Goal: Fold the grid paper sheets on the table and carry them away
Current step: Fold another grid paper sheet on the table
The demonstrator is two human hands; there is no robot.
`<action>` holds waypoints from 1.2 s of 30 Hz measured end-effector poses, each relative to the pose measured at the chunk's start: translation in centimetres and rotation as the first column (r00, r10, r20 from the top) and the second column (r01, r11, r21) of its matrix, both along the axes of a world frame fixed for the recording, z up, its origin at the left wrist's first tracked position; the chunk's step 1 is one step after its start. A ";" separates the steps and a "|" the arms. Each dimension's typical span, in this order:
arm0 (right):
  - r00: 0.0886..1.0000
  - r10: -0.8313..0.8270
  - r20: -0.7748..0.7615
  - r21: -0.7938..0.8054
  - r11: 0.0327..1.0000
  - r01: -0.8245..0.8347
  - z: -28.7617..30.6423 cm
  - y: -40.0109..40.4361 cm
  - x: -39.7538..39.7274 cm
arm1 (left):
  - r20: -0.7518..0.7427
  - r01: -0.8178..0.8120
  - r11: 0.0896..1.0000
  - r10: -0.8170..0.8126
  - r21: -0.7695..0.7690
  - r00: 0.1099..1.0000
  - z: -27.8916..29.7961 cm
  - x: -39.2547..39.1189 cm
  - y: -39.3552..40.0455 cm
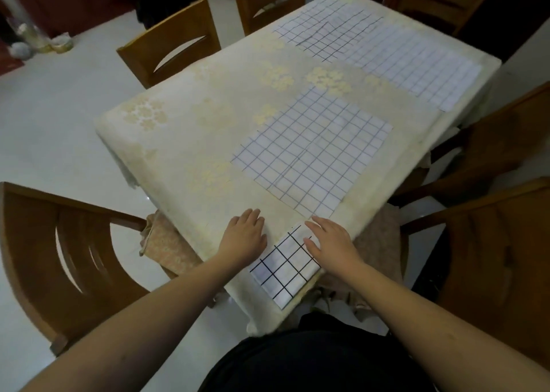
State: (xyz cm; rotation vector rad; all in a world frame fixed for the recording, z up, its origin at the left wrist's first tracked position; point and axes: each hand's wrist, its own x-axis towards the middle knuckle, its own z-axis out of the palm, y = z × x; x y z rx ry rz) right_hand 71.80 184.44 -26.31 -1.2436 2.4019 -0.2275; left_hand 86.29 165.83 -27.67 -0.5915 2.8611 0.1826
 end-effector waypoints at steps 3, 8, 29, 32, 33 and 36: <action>0.999 -0.032 0.044 0.052 0.998 0.030 -0.3 -0.5 0.3 | 0.060 0.025 1.000 -0.024 -0.015 0.998 0.1 -1.1 -1.2; 0.996 -0.038 0.078 0.153 0.988 0.026 -0.9 -1.6 -0.4 | 0.114 -0.018 0.999 0.021 -0.028 0.993 -0.3 -2.7 -3.2; 0.963 0.171 0.210 0.231 0.948 -0.218 -2.3 -4.2 -4.9 | 0.193 0.146 0.989 -0.139 -0.027 0.971 -3.4 -6.8 -6.5; 0.966 0.179 0.184 0.237 0.946 -0.221 -2.3 -4.4 -4.4 | 0.190 0.131 0.991 -0.125 -0.016 0.974 -3.6 -6.4 -6.4; 0.967 0.186 0.175 0.239 0.945 -0.225 -2.2 -4.4 -4.2 | 0.187 0.127 0.992 -0.122 -0.016 0.975 -3.6 -6.3 -6.4; 0.969 0.190 0.157 0.243 0.944 -0.225 -2.4 -4.5 -3.7 | 0.175 0.127 0.992 -0.123 -0.016 0.977 -3.6 -6.2 -6.5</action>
